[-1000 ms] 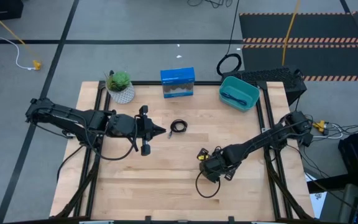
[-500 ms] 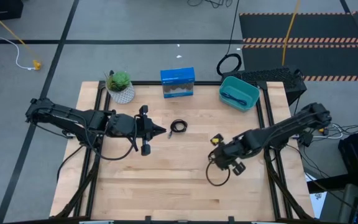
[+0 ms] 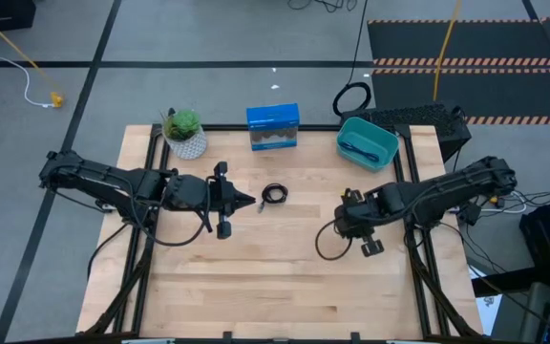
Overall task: Pick and place USB-C Cables
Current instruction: Put the bottom black charger cable into the green bin
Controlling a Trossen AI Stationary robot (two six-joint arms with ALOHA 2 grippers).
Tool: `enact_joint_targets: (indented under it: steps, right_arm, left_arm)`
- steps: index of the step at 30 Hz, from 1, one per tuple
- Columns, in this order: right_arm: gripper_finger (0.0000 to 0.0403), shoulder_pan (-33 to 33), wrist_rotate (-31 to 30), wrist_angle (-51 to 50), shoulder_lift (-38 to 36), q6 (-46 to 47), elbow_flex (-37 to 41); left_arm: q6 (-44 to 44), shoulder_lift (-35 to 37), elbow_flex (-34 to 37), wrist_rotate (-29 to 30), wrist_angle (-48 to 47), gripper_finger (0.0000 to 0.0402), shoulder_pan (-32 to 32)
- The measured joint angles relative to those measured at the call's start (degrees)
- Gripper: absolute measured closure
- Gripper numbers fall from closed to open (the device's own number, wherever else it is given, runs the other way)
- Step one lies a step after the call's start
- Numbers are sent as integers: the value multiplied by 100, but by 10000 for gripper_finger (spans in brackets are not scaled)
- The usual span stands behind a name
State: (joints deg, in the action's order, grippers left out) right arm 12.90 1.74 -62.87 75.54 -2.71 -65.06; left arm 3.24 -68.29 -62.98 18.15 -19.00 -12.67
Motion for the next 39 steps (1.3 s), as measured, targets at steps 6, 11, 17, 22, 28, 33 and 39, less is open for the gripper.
enact_joint_targets:
  steps: [6, 11, 17, 22, 28, 33, 39]
  right_arm:
    - [392, -391, -17, 103, -1, 339, 0]
    - [392, -627, -14, 112, -1, 547, 0]
    - [392, -894, -19, 329, -1, 805, 0]
    - [392, -1179, -45, 422, -1, 805, -1]
    - [392, -1731, -61, 435, -1, 588, 0]
    - [392, -2335, -61, 435, -1, 341, 0]
    - [392, -3164, -55, 475, 1, -71, 0]
  left_arm:
    - [3, 0, 0, 0, 70, 376, 0]
    - [3, 0, 0, 0, 181, 376, 0]
    - [3, 0, 0, 0, 235, 376, 0]
    - [3, -50, -2, 0, 248, 376, 0]
    - [-35, -63, -2, 0, 267, 376, 0]
    - [-35, -66, -2, 0, 263, 376, 0]
    - [-123, -66, -2, 0, 261, 376, 30]
